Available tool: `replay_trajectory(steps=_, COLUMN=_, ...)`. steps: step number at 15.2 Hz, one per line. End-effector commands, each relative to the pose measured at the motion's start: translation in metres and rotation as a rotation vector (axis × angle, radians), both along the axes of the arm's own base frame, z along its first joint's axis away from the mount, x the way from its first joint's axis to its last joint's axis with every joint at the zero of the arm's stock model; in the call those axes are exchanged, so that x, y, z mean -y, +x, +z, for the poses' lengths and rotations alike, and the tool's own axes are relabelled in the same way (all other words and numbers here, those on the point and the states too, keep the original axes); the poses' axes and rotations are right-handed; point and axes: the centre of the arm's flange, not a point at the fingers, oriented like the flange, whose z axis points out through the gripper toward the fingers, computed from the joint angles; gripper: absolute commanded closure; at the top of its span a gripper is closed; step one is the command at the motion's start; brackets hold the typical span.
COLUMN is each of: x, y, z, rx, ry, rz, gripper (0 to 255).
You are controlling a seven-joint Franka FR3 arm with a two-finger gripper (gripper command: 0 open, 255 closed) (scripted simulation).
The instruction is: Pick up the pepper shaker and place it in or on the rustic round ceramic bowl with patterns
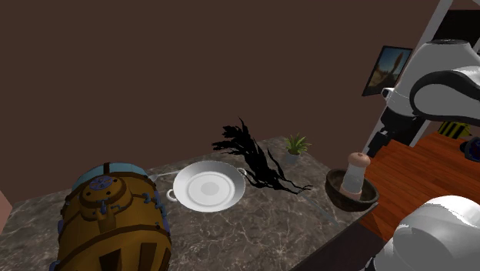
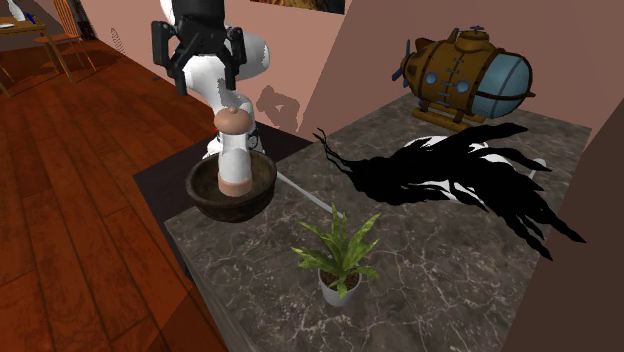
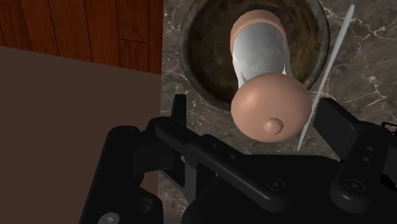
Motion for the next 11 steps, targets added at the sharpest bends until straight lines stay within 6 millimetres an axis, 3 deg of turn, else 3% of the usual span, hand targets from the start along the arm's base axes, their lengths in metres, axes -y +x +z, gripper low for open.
replay_trajectory(steps=1, x=-0.005, y=-0.002, z=0.020, rx=0.000, ry=0.000, rz=0.000, gripper=0)
replay_trajectory(steps=3, x=-0.010, y=-0.003, z=0.043, rx=0.000, ry=0.000, rz=0.000, gripper=0)
replay_trajectory(steps=11, x=-0.010, y=-0.003, z=0.043, rx=0.000, ry=0.000, rz=0.000, gripper=0)
